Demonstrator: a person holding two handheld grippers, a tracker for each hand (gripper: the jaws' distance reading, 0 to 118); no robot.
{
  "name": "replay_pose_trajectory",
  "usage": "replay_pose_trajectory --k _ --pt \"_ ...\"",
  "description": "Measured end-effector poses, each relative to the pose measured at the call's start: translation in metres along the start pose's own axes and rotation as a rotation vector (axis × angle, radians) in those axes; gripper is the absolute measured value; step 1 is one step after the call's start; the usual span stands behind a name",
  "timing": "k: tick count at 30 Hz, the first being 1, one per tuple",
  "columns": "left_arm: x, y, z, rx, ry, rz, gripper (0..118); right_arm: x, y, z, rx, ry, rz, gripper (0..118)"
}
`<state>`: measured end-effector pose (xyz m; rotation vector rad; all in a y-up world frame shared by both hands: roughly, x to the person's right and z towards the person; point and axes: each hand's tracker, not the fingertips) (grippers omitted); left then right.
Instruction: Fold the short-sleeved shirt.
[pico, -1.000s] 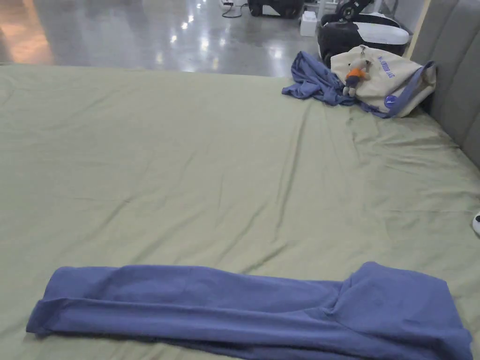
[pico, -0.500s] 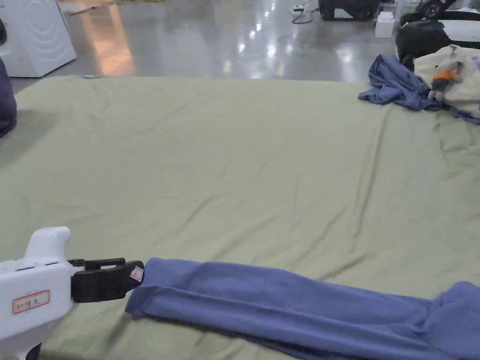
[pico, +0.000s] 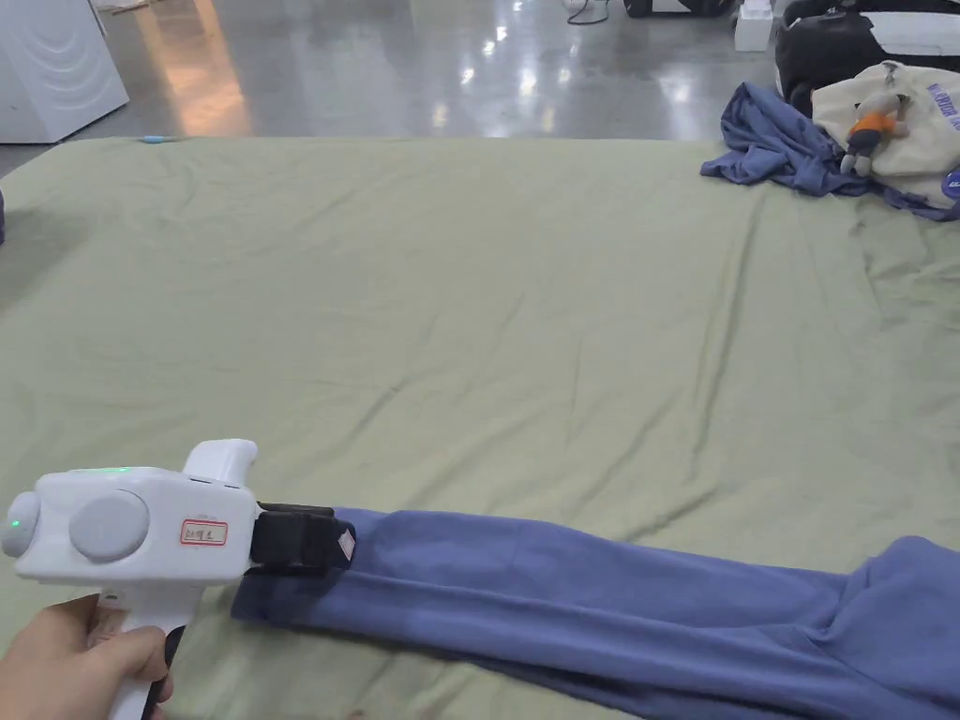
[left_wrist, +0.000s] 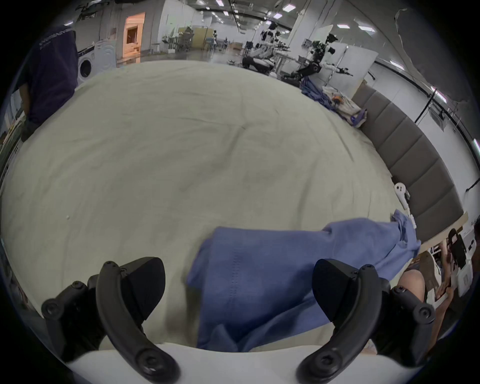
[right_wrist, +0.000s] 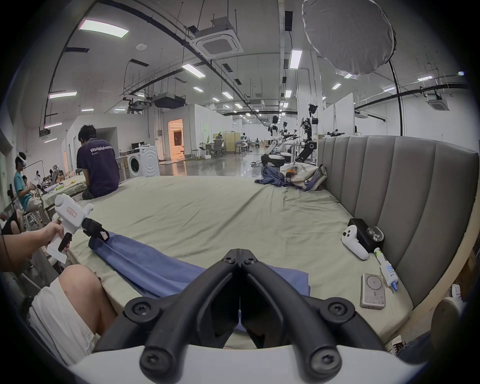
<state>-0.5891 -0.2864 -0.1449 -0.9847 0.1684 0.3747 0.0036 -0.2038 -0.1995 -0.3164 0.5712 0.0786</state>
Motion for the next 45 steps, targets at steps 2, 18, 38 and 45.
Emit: replay_pose_trajectory --k 2,18,38,45 --pt "0.006 -0.001 -0.005 -0.014 0.032 -0.042 118 0.001 -0.002 0.0 -0.005 0.0 -0.004 2" --pt "0.056 -0.01 0.006 -0.042 0.013 -0.148 25 0.007 -0.013 -0.009 -0.083 0.004 -0.015 2" --pt "-0.039 0.032 0.077 -0.017 0.094 0.13 22 0.022 -0.014 -0.002 -0.105 -0.026 -0.016 2" --pt "0.025 0.049 0.109 0.042 -0.048 0.123 22 0.022 -0.015 -0.005 -0.112 -0.014 -0.025 2"
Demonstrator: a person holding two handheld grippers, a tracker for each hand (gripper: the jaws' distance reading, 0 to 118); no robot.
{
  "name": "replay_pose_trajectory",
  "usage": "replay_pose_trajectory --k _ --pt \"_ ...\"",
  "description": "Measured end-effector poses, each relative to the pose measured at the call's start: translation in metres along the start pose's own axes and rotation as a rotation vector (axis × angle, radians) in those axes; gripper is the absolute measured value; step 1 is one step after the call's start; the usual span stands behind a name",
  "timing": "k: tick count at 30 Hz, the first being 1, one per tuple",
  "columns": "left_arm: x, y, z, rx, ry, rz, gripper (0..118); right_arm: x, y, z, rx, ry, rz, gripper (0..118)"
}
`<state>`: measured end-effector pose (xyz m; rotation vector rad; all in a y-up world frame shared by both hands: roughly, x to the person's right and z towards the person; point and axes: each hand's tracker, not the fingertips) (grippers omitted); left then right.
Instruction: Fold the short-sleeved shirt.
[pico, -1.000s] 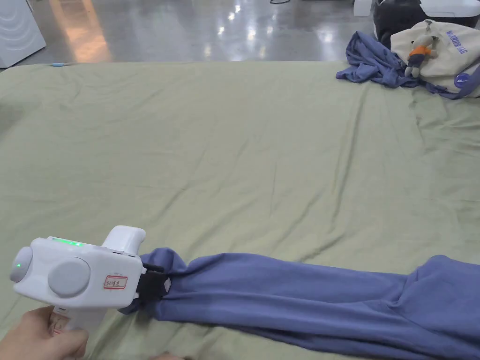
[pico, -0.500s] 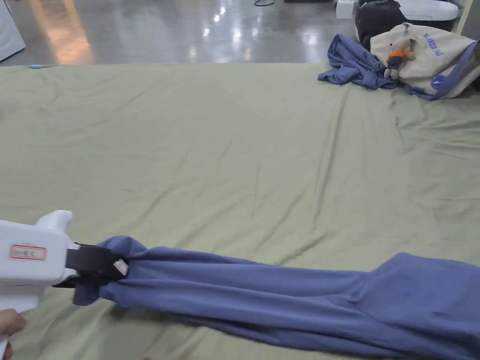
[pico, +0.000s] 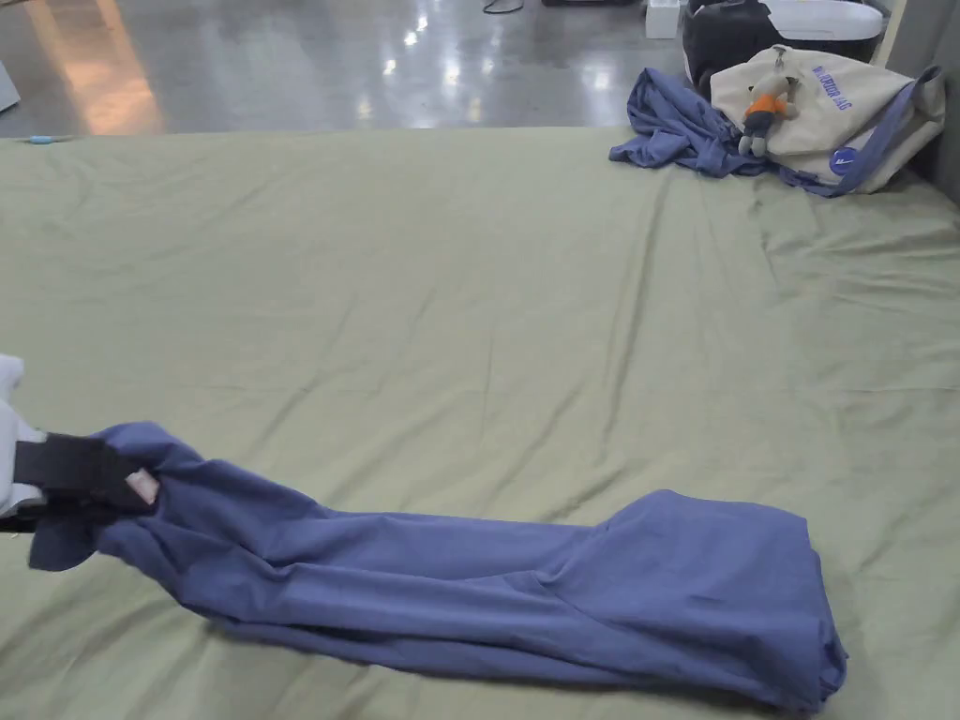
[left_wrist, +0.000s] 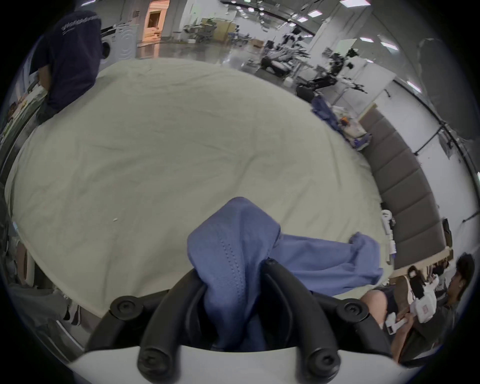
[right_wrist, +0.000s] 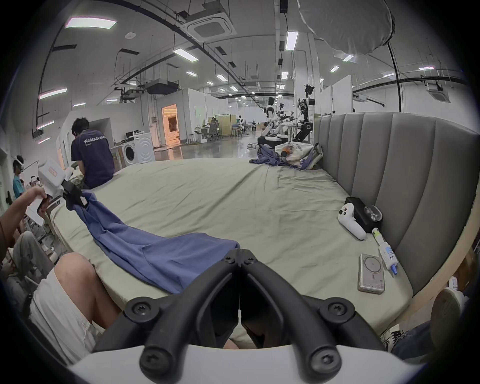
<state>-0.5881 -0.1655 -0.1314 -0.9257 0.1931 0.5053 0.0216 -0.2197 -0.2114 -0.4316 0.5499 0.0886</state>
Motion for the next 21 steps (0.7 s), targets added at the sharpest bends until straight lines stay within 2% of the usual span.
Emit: replay_pose_trajectory --k 5,10,14,18,21 --pt "0.075 -0.001 -0.017 -0.087 -0.181 -0.082 22 -0.002 0.003 0.0 0.001 0.004 0.009 2" --pt "0.118 -0.01 -0.07 -0.16 -0.15 -0.124 22 -0.003 0.003 0.002 0.013 0.017 0.0 2" --pt "0.121 -0.013 -0.103 -0.186 -0.12 -0.114 22 -0.002 0.001 0.004 0.012 0.019 0.004 2" --pt "0.115 -0.016 -0.121 -0.215 -0.164 -0.052 23 0.001 -0.004 0.005 0.001 0.01 0.004 2" --pt "0.116 -0.019 -0.135 -0.221 -0.196 -0.049 30 0.005 -0.007 0.002 -0.016 0.003 -0.008 2"
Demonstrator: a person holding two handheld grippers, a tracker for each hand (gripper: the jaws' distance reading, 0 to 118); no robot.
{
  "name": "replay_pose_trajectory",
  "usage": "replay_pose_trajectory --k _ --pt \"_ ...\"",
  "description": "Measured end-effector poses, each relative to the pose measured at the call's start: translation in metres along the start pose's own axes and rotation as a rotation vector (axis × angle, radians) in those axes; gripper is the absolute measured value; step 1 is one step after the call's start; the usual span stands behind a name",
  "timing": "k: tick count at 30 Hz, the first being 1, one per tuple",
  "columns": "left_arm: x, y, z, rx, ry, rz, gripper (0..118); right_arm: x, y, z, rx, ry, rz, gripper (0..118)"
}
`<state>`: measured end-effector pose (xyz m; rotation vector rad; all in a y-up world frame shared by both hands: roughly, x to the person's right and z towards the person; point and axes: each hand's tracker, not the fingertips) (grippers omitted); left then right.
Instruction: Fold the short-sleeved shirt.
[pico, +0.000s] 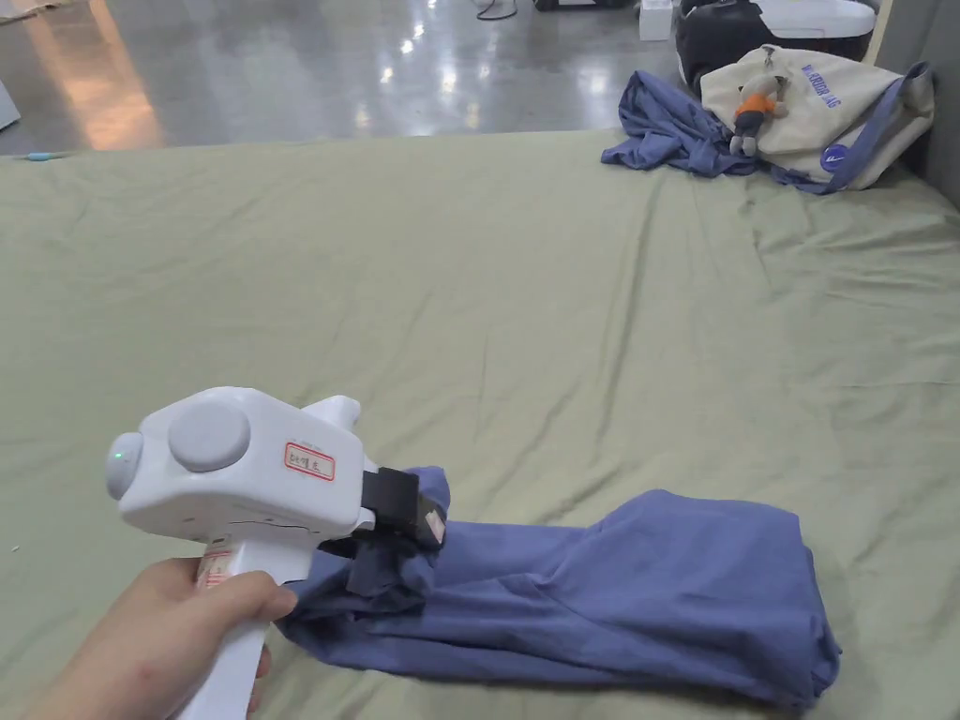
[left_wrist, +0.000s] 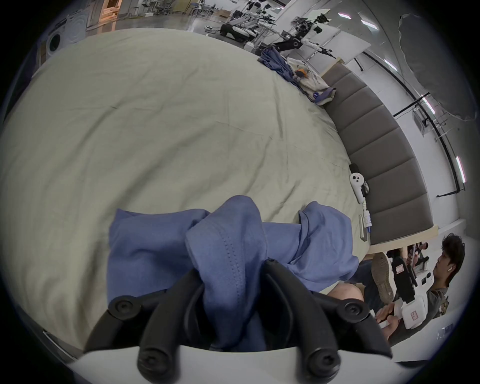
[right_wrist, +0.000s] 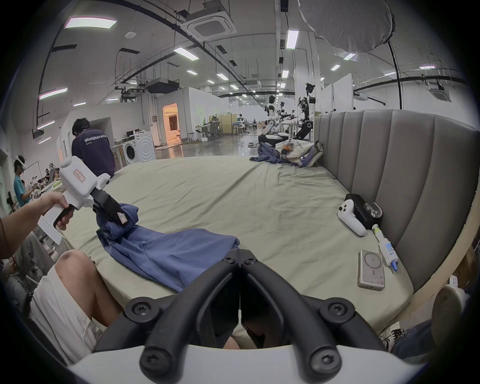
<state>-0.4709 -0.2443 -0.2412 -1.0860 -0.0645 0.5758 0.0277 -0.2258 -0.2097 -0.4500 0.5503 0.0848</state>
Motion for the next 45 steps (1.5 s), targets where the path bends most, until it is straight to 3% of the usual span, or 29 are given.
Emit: replay_pose_trajectory --k 2,4,6,7,13,15,16,17,18,25,29,36,38,41,45 --pt "-0.002 0.001 -0.005 0.005 -0.003 0.019 42 0.001 -0.001 -0.001 -0.008 0.003 -0.01 2" --pt "-0.002 0.001 -0.004 0.03 -0.049 0.041 45 -0.001 -0.001 -0.001 -0.012 0.004 -0.009 2" --pt "0.001 0.0 0.005 0.065 -0.113 0.051 71 -0.003 -0.001 -0.001 -0.016 0.008 0.007 2" --pt "0.005 -0.003 0.013 0.088 -0.137 0.043 76 -0.005 0.0 -0.001 -0.017 0.006 0.014 2" --pt "0.023 -0.027 0.056 0.353 -0.008 -0.172 76 -0.007 0.003 0.0 -0.017 0.015 0.028 2" --pt "0.037 -0.038 0.043 0.395 0.163 -0.147 72 -0.007 0.004 0.002 -0.012 0.014 0.026 2" --pt "0.042 -0.036 0.029 0.303 0.205 -0.193 57 -0.007 0.004 0.003 -0.01 0.016 0.029 2" --pt "0.043 -0.036 0.019 0.265 0.171 -0.223 7 -0.008 0.005 0.003 -0.01 0.014 0.033 2" --pt "0.045 -0.036 0.01 0.257 0.118 -0.201 1 -0.008 0.006 0.003 -0.01 0.013 0.036 2" --pt "0.059 -0.027 -0.042 0.125 0.088 -0.16 1 -0.006 0.006 0.004 -0.015 0.016 0.043 2" --pt "0.066 -0.038 -0.074 -0.017 0.182 -0.216 1 -0.005 0.003 0.0 -0.025 0.016 0.042 2" --pt "0.073 -0.043 -0.072 0.034 0.193 -0.278 1 -0.009 0.002 -0.005 -0.041 0.029 0.048 2" --pt "0.074 -0.051 -0.032 0.228 0.105 -0.332 1 -0.011 0.006 -0.008 -0.035 0.038 0.05 2" --pt "0.064 -0.071 0.059 0.543 0.119 -0.378 1 -0.016 0.016 -0.009 -0.002 0.052 0.055 2" --pt "0.019 -0.14 0.157 0.963 0.249 -0.396 1 -0.026 0.025 0.002 0.134 0.066 0.073 2"
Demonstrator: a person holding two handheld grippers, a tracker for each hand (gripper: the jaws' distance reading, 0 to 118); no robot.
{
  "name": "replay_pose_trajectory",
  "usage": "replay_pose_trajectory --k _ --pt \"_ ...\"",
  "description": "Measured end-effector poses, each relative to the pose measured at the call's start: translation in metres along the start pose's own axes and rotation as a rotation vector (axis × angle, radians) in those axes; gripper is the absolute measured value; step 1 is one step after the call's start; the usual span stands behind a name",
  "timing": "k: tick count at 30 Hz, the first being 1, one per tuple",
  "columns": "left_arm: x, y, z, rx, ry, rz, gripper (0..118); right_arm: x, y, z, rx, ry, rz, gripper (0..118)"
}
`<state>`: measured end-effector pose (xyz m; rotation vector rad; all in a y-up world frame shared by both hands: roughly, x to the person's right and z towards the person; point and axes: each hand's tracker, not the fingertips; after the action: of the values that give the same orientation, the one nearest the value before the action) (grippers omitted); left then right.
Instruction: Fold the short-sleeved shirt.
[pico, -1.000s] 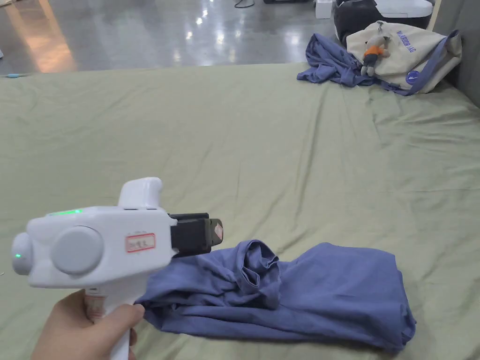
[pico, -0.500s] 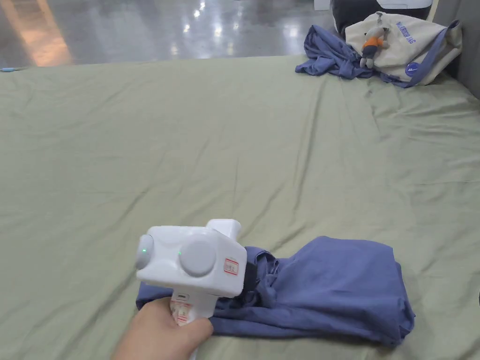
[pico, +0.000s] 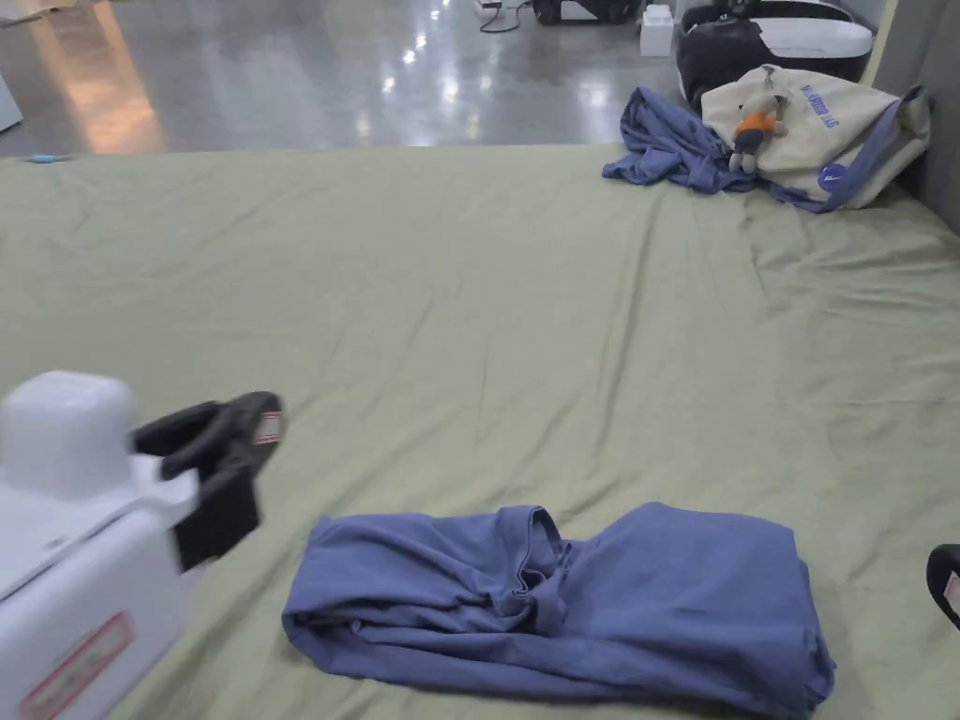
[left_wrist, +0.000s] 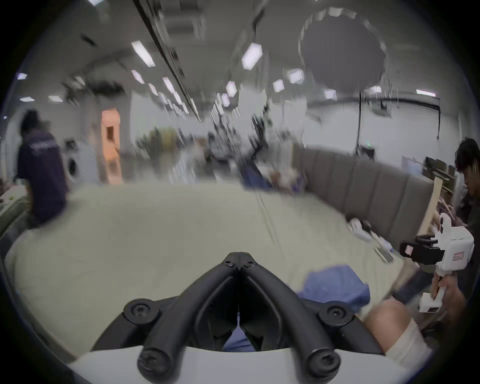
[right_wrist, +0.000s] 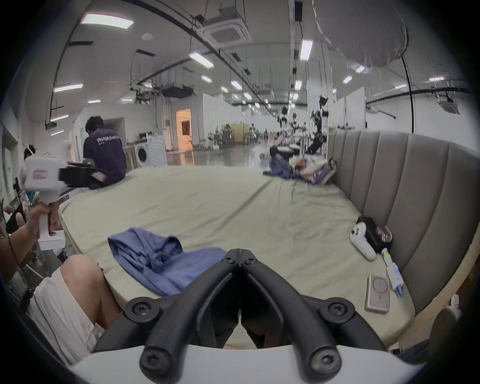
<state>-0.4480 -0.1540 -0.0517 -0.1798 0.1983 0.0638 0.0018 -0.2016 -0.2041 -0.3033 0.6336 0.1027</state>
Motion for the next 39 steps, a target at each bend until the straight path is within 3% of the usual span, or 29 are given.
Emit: replay_pose_trajectory --k 3,6,11,12,13,14,15,16,18,23,25,32,34,36,37,39 --pt "-0.031 -0.028 0.049 0.042 0.117 0.056 1 -0.009 -0.005 0.009 0.069 -0.022 0.012 2" --pt "-0.033 -0.054 0.058 -0.041 0.214 0.028 1 -0.012 -0.012 0.012 0.082 -0.028 -0.018 2" --pt "-0.039 -0.043 0.023 -0.15 0.136 0.042 1 -0.013 -0.003 0.006 0.05 -0.015 -0.023 2" --pt "-0.045 -0.035 0.004 -0.216 0.075 0.087 12 -0.013 0.0 0.006 0.049 -0.019 -0.006 2" --pt "-0.059 -0.025 -0.02 -0.328 -0.026 0.186 39 -0.013 0.002 0.006 0.049 -0.022 0.006 2" --pt "-0.072 -0.02 -0.043 -0.436 -0.125 0.322 82 -0.013 0.003 0.006 0.048 -0.024 0.011 2" --pt "-0.083 -0.021 -0.076 -0.612 -0.189 0.483 94 -0.012 0.003 0.006 0.044 -0.021 0.013 2" --pt "-0.09 -0.033 -0.106 -0.751 -0.214 0.615 94 -0.012 0.003 0.005 0.041 -0.018 0.014 2" --pt "-0.093 -0.049 -0.145 -0.858 -0.227 0.682 94 -0.011 0.002 0.005 0.034 -0.01 0.012 2" --pt "-0.071 -0.069 -0.188 -0.963 -0.142 0.559 94 -0.01 -0.006 0.005 0.007 -0.004 0.014 2" --pt "-0.061 -0.079 -0.199 -1.029 -0.099 0.578 94 -0.009 -0.008 0.005 -0.003 -0.004 0.007 2" --pt "-0.037 -0.08 -0.198 -1.073 -0.117 0.501 92 0.001 -0.012 0.0 -0.027 -0.013 -0.01 2" --pt "-0.039 -0.076 -0.196 -1.075 -0.126 0.511 82 0.002 -0.013 -0.001 -0.036 -0.014 -0.002 2" --pt "-0.035 -0.074 -0.193 -1.079 -0.111 0.47 50 0.002 -0.013 -0.002 -0.043 -0.016 0.005 2" --pt "-0.033 -0.074 -0.191 -1.067 -0.102 0.437 28 0.002 -0.014 -0.002 -0.047 -0.015 0.008 2" --pt "-0.036 -0.074 -0.189 -1.052 -0.13 0.483 25 0.002 -0.014 -0.003 -0.056 -0.017 0.008 2"
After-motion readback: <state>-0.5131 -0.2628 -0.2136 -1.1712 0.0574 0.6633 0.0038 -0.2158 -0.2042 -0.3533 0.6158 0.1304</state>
